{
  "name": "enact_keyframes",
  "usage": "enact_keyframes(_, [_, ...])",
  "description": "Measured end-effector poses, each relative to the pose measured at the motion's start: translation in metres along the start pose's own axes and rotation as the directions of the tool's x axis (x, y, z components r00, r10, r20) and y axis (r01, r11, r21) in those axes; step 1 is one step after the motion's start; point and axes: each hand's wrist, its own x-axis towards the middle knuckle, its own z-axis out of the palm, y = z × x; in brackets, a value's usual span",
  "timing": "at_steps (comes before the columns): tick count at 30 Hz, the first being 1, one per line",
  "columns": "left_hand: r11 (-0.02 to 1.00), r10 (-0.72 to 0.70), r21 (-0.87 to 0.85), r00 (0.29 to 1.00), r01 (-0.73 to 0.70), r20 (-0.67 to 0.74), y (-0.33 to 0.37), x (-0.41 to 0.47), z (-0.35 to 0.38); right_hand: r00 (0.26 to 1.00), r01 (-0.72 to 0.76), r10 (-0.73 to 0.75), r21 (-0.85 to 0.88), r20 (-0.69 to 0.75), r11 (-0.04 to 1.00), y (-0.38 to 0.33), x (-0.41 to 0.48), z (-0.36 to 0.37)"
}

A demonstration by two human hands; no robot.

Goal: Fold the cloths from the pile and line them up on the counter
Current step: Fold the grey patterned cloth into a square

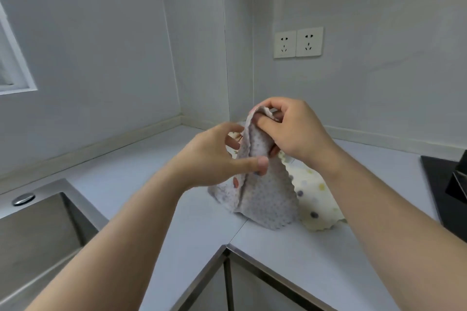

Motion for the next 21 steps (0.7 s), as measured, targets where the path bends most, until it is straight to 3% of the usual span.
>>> enact_keyframes(8, [0.992, 0.071, 0.122, 0.965, -0.04, -0.254, -0.017, 0.013, 0.014, 0.989, 0.059, -0.084, -0.202, -0.119, 0.978, 0.002, 0.004, -0.009])
enact_keyframes(14, [0.937, -0.054, 0.309, 0.943, 0.162, -0.33, -0.037, 0.017, -0.011, 0.988, 0.01, -0.046, -0.242, -0.145, 0.97, 0.005, 0.006, -0.013])
enact_keyframes(17, [0.967, -0.075, 0.177, 0.87, 0.182, -0.487, -0.043, 0.019, -0.025, 0.991, -0.055, 0.026, -0.213, -0.134, 0.976, 0.007, 0.007, -0.015])
enact_keyframes(19, [0.991, -0.134, -0.056, 0.803, 0.125, -0.58, -0.044, 0.022, -0.03, 0.985, -0.121, 0.112, -0.069, -0.13, 0.99, 0.008, 0.008, -0.016])
enact_keyframes(21, [0.953, -0.221, -0.303, 0.756, 0.032, -0.616, -0.043, 0.022, -0.034, 0.982, -0.136, 0.13, -0.039, -0.137, 0.99, 0.013, 0.011, -0.017])
